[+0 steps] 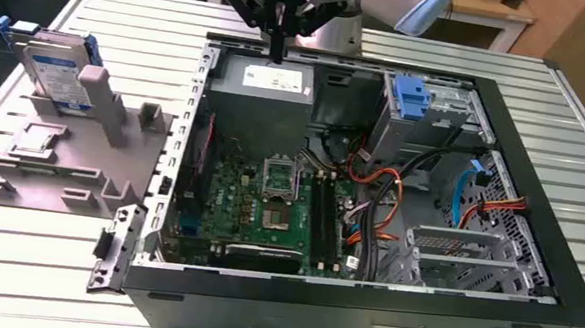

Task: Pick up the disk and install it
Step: 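Reach for the disk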

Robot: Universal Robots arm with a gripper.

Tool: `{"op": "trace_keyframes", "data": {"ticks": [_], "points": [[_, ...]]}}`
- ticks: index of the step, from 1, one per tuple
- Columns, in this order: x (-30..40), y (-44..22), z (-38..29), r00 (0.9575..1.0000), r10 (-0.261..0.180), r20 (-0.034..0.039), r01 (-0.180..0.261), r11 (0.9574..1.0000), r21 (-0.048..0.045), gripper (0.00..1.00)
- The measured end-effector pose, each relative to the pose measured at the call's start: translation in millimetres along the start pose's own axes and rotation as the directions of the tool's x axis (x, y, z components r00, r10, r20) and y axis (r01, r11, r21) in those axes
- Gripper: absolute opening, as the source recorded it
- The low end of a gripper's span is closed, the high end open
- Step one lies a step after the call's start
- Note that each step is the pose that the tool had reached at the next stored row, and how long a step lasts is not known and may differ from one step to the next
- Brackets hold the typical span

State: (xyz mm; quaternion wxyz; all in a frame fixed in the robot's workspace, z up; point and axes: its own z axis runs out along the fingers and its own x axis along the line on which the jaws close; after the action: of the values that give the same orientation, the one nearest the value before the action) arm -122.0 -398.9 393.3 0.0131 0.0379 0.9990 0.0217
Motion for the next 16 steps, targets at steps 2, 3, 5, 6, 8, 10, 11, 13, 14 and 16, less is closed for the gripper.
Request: {"op": "trace_keyframes", "data": {"ticks": [2,3,5,6,8,10,11,13,14,16], "points": [[0.0,0.0,0.0,1.0000,0.000,0.0000,0.000,1.0000,0.0000,0.10],[0.0,0.0,-0.1,1.0000,0.000,0.0000,0.000,1.0000,-0.0001,0.10],[0.3,0.0,-0.1,1.0000,0.000,0.0000,0.000,1.0000,0.0001,0.10],[0.5,0.0,-0.2,1.0000,0.000,-0.0001,0.000,1.0000,0.0001,0.10],[1.3,-0.1,-0.1,1.0000,0.000,0.0000,0.000,1.0000,0.0000,0.10],[1.7,-0.1,-0.1,1.0000,0.000,0.0000,0.000,1.0000,-0.0001,0.10],[2.0,-0.1,-0.1,1.0000,0.000,0.0000,0.000,1.0000,0.0000,0.10],[2.7,-0.2,-0.2,1.0000,0.000,0.0000,0.000,1.0000,0.0000,0.10],[3.0,-0.2,-0.2,1.0000,0.000,0.0000,0.000,1.0000,0.0000,0.10],[3.9,-0.3,-0.2,1.0000,0.000,0.0001,0.000,1.0000,-0.0001,0.10]]}}
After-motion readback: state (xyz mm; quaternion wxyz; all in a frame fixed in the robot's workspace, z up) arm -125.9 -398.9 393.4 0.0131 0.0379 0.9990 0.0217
